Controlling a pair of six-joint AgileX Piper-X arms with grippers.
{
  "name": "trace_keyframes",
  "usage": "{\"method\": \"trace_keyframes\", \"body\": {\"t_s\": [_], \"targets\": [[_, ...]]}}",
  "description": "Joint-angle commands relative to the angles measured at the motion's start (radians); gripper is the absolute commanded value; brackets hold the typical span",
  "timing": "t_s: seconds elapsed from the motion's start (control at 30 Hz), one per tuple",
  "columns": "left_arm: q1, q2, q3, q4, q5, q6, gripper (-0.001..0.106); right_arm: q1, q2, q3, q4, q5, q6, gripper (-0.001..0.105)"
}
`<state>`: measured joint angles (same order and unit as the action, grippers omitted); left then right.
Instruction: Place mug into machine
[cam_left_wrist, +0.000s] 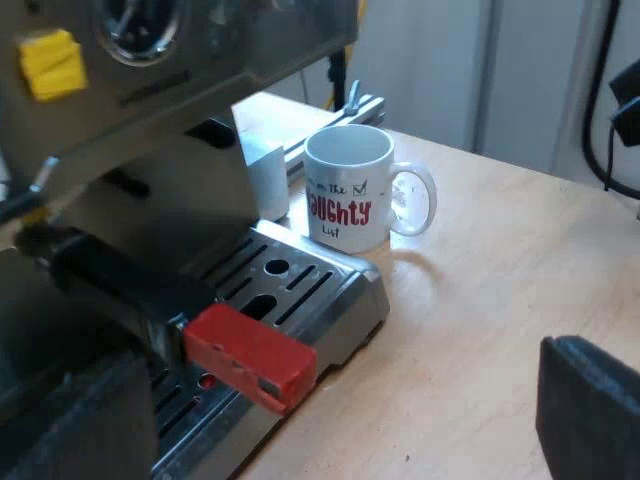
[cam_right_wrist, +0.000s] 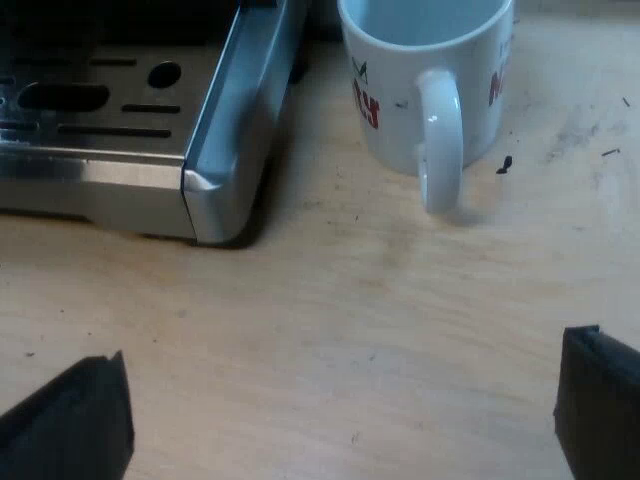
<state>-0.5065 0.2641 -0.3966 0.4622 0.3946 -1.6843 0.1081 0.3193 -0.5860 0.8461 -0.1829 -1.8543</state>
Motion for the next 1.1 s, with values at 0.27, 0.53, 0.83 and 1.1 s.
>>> {"method": "trace_keyframes", "body": {"t_s": [0.27, 0.53, 0.83, 1.1], "targets": [[-0.006, 0.058, 0.105, -0.085, 0.008, -0.009, 0.078, 0.001, 0.001, 0.146, -0.218, -0.007, -0.010, 0.086], [-0.006, 0.060, 0.132, -0.076, 0.008, -0.009, 0.078, 0.001, 0.001, 0.273, -0.432, 0.001, -0.010, 0.086], [-0.006, 0.060, 0.132, -0.070, 0.008, -0.009, 0.078, 0.001, 0.002, 0.535, -0.846, 0.119, -0.003, 0.086], [-0.006, 0.060, 0.132, -0.070, 0.008, -0.009, 0.078, 0.001, 0.053, 0.596, -1.038, 0.140, 0.016, 0.086]]}}
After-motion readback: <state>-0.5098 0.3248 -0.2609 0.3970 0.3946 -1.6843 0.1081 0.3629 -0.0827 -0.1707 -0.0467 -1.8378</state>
